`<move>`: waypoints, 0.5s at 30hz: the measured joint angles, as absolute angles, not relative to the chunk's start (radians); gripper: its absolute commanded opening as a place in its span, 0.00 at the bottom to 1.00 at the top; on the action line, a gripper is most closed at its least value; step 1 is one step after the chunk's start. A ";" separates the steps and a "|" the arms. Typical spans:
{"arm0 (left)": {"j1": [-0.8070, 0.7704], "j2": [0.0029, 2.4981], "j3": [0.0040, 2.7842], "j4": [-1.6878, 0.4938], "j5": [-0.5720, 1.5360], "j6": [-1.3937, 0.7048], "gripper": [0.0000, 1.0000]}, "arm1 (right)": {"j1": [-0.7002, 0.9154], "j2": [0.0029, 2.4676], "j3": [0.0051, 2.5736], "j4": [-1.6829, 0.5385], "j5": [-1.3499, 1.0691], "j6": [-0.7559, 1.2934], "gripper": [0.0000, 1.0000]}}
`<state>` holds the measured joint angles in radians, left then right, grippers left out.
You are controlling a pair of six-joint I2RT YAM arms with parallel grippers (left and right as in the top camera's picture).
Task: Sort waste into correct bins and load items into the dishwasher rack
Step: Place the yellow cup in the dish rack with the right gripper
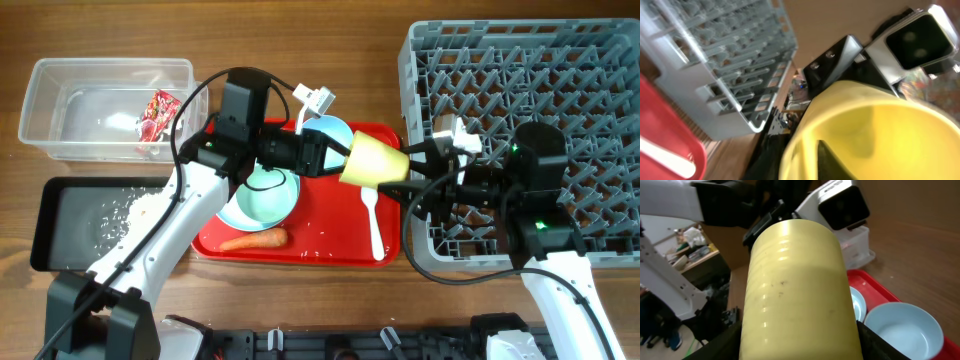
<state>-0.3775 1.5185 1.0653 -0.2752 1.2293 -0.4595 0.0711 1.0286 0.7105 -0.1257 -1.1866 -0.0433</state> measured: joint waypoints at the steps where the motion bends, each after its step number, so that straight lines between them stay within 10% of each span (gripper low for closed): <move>1: -0.377 1.518 1.065 -0.294 1.196 -0.459 0.46 | 0.071 1.029 0.710 -0.139 -1.156 -0.039 0.53; 15: -0.214 1.372 1.065 -0.817 0.285 -0.458 0.65 | 0.014 0.988 1.041 -0.831 -0.413 0.080 0.47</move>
